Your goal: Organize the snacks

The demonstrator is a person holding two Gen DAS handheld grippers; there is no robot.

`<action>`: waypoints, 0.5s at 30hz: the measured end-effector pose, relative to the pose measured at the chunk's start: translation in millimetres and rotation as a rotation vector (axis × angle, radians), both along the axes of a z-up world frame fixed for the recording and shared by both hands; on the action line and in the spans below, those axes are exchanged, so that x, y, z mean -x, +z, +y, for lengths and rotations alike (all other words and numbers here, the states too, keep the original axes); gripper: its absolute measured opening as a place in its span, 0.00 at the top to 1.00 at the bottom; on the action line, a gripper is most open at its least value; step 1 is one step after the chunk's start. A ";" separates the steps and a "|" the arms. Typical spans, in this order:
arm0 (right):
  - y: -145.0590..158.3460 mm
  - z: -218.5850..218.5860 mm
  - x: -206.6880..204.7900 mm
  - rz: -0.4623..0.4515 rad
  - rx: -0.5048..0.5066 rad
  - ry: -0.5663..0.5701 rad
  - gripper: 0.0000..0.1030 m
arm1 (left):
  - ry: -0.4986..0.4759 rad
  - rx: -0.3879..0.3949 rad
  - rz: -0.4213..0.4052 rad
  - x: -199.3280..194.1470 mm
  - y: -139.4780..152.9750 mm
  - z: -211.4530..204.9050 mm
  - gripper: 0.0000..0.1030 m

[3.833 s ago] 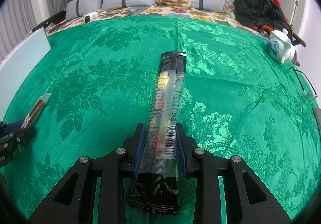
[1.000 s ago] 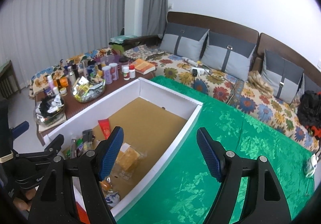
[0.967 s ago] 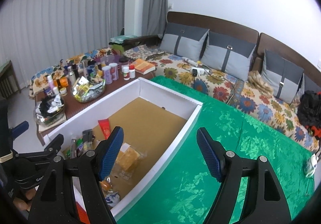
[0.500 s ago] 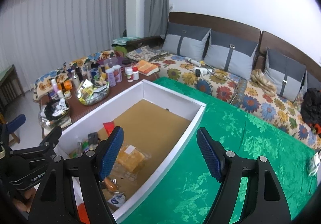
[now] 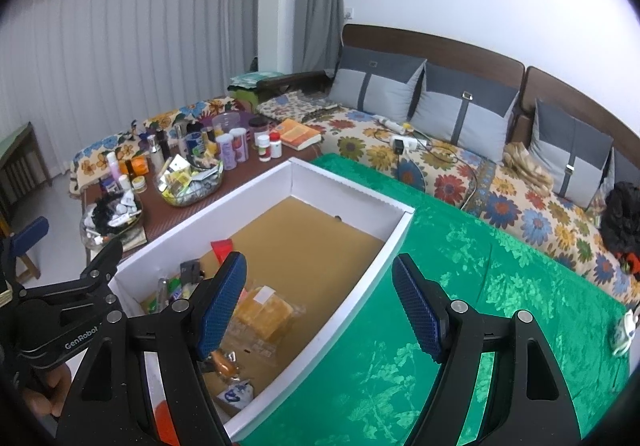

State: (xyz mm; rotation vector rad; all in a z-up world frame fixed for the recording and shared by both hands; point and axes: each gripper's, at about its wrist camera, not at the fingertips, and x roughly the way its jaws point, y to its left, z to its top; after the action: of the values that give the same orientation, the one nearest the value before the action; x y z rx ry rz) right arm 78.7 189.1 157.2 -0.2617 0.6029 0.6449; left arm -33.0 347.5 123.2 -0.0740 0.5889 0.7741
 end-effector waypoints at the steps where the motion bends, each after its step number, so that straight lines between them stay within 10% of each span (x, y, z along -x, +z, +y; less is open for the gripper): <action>1: 0.0 0.0 0.0 0.000 0.000 0.000 0.24 | 0.000 0.000 0.000 0.0 -0.1 0.1 0.00; 15: 1.9 1.5 1.9 -0.003 0.012 -0.004 0.24 | -0.001 -0.015 0.001 3.4 5.1 0.0 0.00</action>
State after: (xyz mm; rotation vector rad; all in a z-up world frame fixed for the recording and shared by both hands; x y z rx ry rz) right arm 76.8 190.6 159.2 -0.2725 0.6040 0.6371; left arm -36.4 347.5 128.3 -0.0599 0.5838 0.7776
